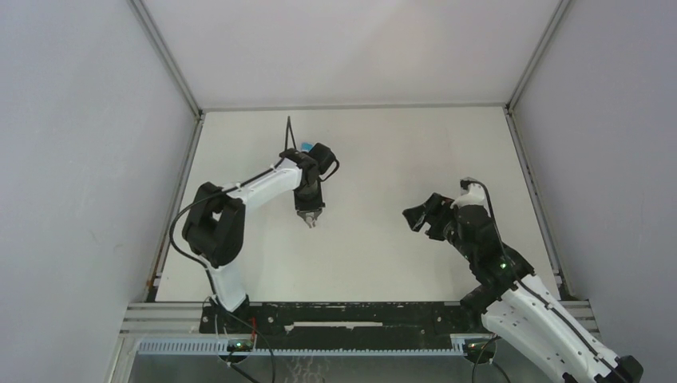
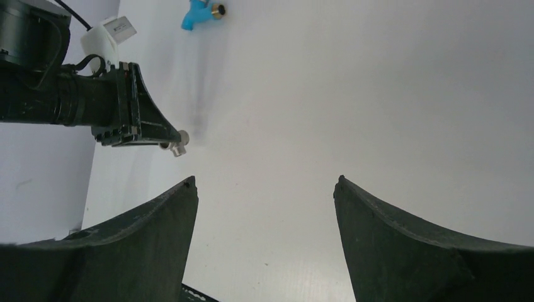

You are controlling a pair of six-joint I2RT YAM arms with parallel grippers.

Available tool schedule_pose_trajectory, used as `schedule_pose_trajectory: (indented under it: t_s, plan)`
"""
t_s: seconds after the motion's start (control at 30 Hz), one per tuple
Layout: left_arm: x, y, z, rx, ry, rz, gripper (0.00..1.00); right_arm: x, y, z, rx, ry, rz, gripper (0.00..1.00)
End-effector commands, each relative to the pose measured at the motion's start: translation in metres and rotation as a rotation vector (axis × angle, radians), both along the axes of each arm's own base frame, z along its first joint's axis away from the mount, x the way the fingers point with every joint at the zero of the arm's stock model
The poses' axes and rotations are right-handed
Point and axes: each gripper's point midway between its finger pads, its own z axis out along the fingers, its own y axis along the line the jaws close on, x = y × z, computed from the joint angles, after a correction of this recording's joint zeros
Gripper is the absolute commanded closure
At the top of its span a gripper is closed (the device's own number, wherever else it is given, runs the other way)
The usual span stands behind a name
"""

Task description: Install the water faucets

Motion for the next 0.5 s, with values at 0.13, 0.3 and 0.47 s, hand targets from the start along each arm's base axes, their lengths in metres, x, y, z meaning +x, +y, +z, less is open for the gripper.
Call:
schedule_pose_trajectory:
  t_s: [0.13,0.3,0.47]
  plan:
    - [0.010,-0.008,-0.015,-0.055,0.046,0.021,0.88,-0.005,-0.022,-0.018,-0.045,0.051,-0.088,0.15]
    - [0.006,-0.010,-0.031,-0.049,0.097,0.026,0.81,-0.005,-0.019,-0.019,-0.037,0.054,-0.076,0.15]
    - [0.007,-0.006,-0.037,-0.041,0.104,0.040,0.47,-0.005,-0.020,-0.017,-0.032,0.049,-0.080,0.16]
